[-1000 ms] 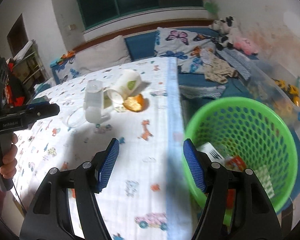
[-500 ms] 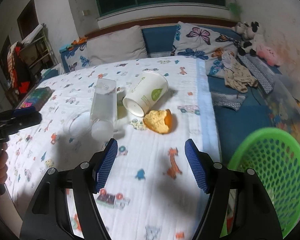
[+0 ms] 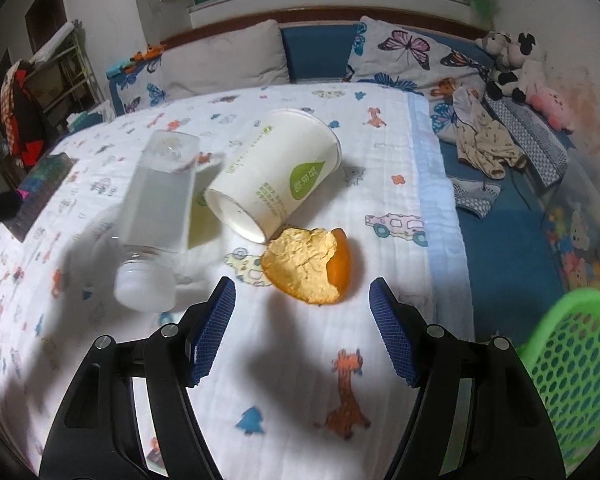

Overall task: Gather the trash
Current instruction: 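Move both tools back to the bed toward the orange peel and clear lid, then grasp the orange peel with the right tool while the left tool grasps the clear round lid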

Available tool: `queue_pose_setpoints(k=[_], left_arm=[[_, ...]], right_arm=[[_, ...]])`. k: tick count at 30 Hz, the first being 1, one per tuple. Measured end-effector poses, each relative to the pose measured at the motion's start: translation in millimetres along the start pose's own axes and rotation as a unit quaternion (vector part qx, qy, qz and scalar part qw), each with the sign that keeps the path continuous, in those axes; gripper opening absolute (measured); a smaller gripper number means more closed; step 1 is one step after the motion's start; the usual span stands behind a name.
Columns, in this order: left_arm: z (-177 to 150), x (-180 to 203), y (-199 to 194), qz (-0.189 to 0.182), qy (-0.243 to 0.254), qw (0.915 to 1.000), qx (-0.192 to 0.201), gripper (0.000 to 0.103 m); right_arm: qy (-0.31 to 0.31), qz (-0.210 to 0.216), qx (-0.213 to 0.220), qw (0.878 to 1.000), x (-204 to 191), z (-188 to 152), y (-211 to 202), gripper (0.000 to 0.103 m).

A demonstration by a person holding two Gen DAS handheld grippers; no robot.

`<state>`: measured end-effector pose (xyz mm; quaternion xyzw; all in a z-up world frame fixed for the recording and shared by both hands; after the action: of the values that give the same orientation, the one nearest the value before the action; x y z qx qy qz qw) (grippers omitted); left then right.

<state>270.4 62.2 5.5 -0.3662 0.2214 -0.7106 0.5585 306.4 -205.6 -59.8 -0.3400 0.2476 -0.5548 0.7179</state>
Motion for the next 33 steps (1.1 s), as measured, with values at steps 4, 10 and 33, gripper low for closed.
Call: queue_pose_setpoints(k=[4,10,33], left_arm=[[5.2,-2.0,12.7,-0.008,-0.012,0.9999,-0.009,0.088],[9.4,-0.4,31.5,-0.008,-0.012,0.9997,-0.020,0.088],[-26.9,23.0,78.5,-0.005,0.150,0.9839,-0.097,0.096]], right_arm=[[-0.006,-0.006,-0.006,1.000,-2.1,0.2,10.9,0.063],[-0.007,-0.010,-0.006,1.000,-1.5,-0.1,17.6,0.053],[0.017,0.017,0.011,1.000,4.3,-9.7,-14.5,0.040]])
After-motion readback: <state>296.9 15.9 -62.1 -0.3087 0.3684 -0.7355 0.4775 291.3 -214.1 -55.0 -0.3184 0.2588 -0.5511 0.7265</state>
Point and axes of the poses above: each gripper's, at about its wrist camera, not at the fingertips, and y roughly the way its jaws point, x to its right, z to its top, the point moved 1 cm from there along y, roughly the way its jaws point, and after that the axes turned 7 degrees about -z, right-handed, at the moved point
